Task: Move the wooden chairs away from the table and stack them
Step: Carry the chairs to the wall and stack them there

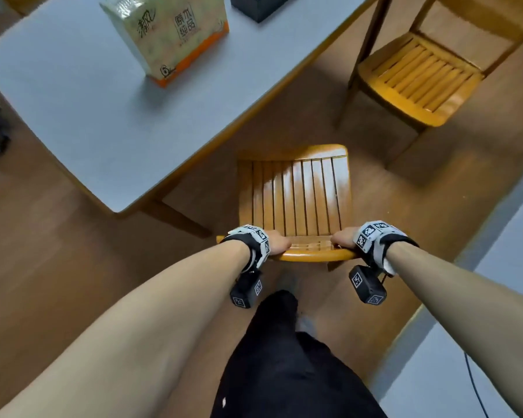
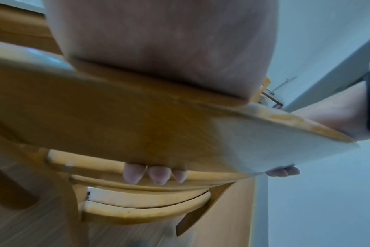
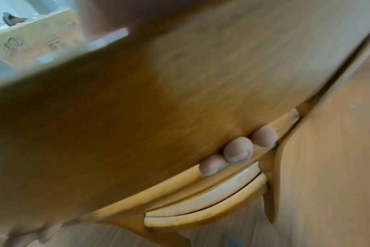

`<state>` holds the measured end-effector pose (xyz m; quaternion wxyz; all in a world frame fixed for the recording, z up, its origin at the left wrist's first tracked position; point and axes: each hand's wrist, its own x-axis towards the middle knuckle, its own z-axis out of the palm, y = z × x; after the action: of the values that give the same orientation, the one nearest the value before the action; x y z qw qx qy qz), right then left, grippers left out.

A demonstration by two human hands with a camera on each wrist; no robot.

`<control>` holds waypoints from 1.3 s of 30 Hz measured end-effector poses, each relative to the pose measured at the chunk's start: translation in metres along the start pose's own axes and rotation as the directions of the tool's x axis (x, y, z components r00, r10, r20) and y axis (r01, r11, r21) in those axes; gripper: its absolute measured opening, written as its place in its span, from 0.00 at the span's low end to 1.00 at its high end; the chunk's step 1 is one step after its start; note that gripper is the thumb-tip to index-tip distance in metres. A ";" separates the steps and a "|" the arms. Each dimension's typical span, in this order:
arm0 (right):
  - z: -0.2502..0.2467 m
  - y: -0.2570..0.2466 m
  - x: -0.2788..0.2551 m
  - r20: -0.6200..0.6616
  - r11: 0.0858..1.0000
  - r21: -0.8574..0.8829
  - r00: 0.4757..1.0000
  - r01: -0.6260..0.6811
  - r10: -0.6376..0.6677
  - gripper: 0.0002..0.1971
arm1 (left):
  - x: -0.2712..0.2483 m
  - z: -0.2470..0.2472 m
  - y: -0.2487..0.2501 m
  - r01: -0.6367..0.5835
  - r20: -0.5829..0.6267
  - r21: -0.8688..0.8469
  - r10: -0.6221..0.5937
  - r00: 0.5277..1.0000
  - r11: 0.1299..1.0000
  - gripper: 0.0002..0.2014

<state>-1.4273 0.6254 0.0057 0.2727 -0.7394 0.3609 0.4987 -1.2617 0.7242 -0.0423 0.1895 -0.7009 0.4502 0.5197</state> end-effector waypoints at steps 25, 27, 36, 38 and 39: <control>0.274 -0.388 -0.024 0.080 0.593 0.760 0.943 -0.268 0.324 0.21 | -0.078 0.112 -0.301 -0.306 0.212 0.730 0.223 0.951 0.611 0.28; 0.293 -0.421 -0.019 0.112 0.528 0.794 0.926 -0.302 0.361 0.21 | -0.082 0.122 -0.329 -0.346 0.238 0.734 0.256 0.937 0.584 0.28; 0.312 -0.497 -0.037 -0.100 0.241 0.961 0.639 -0.137 0.762 0.21 | -0.125 0.106 -0.385 -0.512 0.218 0.728 0.553 0.804 0.456 0.23; 0.306 -0.515 -0.045 -0.151 0.225 0.973 0.570 -0.060 0.808 0.21 | -0.137 0.093 -0.393 -0.521 0.194 0.728 0.596 0.780 0.446 0.25; 0.304 -0.525 -0.050 -0.160 0.217 0.975 0.547 -0.039 0.822 0.21 | -0.141 0.086 -0.397 -0.527 0.185 0.728 0.613 0.768 0.440 0.26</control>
<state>-1.1812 1.1810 -0.0322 0.3050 -0.4307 0.8488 -0.0325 -0.9887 1.0565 -0.0289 0.2480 -0.3922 0.8395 0.2828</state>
